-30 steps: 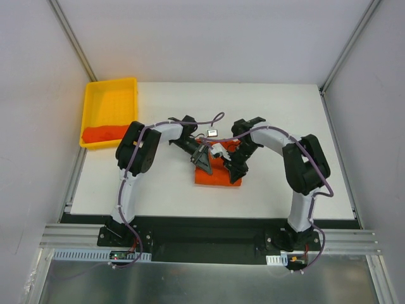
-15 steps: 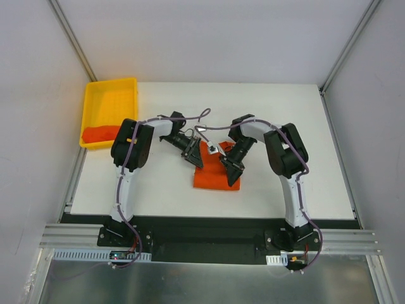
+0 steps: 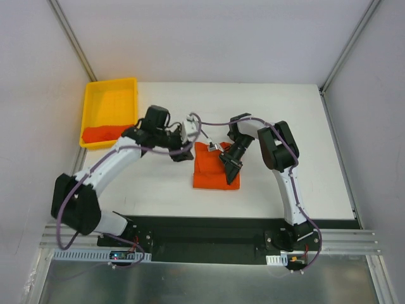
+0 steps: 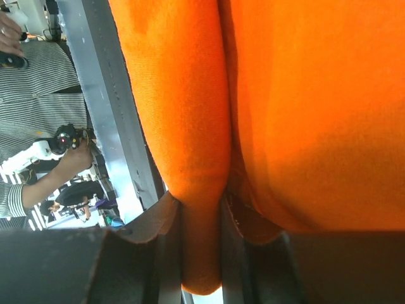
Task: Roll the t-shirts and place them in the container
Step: Roll the T-shirt to the center of the board.
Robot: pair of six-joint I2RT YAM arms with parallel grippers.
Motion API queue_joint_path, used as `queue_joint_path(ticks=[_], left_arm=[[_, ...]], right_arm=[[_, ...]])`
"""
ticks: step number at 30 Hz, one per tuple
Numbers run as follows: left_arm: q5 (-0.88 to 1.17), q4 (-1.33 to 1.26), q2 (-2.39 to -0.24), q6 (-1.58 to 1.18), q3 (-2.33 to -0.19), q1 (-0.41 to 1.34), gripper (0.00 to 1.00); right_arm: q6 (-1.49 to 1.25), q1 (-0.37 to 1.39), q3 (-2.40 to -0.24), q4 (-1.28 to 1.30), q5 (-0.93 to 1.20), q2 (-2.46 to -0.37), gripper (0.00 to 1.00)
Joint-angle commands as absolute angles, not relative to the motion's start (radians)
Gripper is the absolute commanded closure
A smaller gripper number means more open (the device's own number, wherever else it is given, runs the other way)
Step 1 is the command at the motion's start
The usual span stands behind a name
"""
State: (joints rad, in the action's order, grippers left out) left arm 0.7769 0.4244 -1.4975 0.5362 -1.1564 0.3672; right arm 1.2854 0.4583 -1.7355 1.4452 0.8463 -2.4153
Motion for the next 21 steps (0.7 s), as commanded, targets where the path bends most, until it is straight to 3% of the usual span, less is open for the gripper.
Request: queue_joint_path(ticks=[1, 9, 21], left_arm=[[0.565, 0.240, -1.330, 0.828, -0.915, 0.544, 0.50], [0.529, 0.104, -1.360, 0.994, -0.767, 0.779, 0.51], [0.440, -0.028, -1.597, 1.074, -0.804, 0.828, 0.51]], right_arm=[[1.310, 0.443, -1.752, 1.623, 0.804, -2.439, 0.91], [1.313, 0.406, -1.769, 1.641, 0.853, -2.453, 0.93], [1.304, 0.402, -1.793, 1.658, 0.859, -2.473, 0.93]])
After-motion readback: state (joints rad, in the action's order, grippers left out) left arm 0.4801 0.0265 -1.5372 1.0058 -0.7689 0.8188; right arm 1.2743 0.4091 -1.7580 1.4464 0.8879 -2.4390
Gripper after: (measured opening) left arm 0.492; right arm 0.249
